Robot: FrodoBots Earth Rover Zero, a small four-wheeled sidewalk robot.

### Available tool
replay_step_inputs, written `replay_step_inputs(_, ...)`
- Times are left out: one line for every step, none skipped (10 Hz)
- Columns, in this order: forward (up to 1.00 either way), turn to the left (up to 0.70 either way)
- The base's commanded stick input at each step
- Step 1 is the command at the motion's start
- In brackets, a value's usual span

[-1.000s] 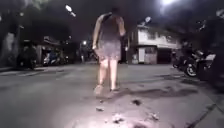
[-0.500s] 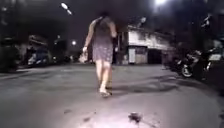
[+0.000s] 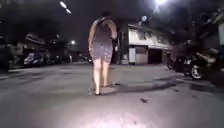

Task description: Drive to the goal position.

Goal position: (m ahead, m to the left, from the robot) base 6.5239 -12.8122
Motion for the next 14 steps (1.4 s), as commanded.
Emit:
replay_step_inputs(1.0, -0.02)
replay_step_inputs(1.0, -0.08)
replay_step_inputs(1.0, -0.15)
replay_step_inputs(1.0, -0.37)
replay_step_inputs(1.0, -0.07)
replay_step_inputs(1.0, 0.0)
replay_step_inputs(1.0, 0.0)
replay_step_inputs(1.0, 0.0)
replay_step_inputs(1.0, -0.13)
replay_step_inputs(1.0, -0.34)
replay_step_inputs(1.0, -0.4)
replay_step_inputs(1.0, -0.3)
replay_step_inputs(1.0, -0.1)
replay_step_inputs(1.0, 0.0)
